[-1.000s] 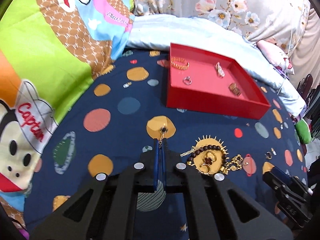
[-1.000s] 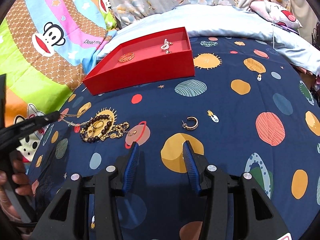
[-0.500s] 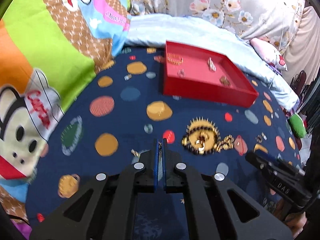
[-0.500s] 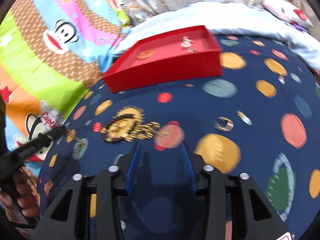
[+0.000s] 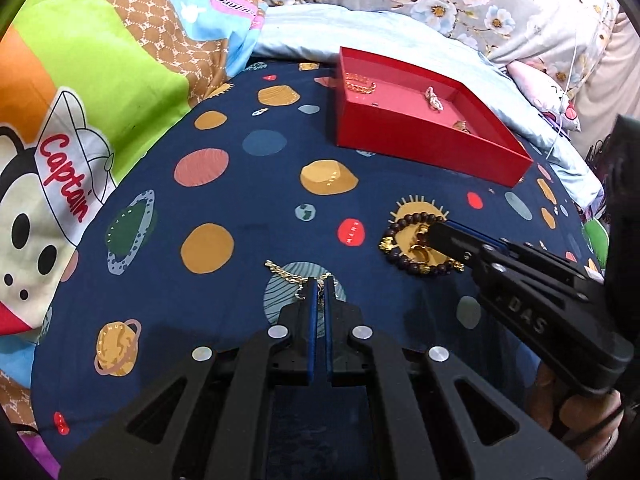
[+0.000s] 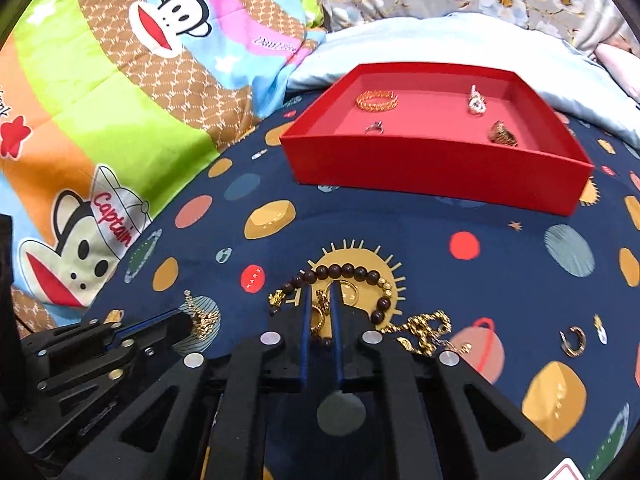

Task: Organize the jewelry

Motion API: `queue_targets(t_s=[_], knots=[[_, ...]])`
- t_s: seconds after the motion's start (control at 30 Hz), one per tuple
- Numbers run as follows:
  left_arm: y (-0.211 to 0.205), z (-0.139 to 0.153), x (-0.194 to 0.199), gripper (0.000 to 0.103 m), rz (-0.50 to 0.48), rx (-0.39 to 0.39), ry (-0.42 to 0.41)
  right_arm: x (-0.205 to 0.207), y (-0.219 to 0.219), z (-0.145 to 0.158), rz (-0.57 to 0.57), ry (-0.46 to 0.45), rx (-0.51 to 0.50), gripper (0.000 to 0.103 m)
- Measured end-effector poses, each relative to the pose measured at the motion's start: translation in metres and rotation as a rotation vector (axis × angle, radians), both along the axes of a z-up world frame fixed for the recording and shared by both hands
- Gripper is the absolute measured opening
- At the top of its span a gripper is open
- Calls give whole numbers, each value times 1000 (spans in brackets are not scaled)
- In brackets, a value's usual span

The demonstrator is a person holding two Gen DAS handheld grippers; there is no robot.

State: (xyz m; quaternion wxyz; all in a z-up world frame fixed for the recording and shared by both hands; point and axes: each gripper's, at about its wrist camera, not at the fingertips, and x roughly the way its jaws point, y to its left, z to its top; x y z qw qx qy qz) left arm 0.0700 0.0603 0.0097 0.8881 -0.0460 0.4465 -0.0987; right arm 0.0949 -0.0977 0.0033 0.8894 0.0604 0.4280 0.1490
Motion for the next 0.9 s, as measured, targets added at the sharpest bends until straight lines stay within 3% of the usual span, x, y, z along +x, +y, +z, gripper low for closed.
queue_targets(t_s=[0.47,0.9], knots=[[2,-2,3,2,-1,-3,6,5,-1,-8,8,19,-8,5],[-6,21,1,2,-22,-3,-36,-19,-41,22,-89,-55,43,3]])
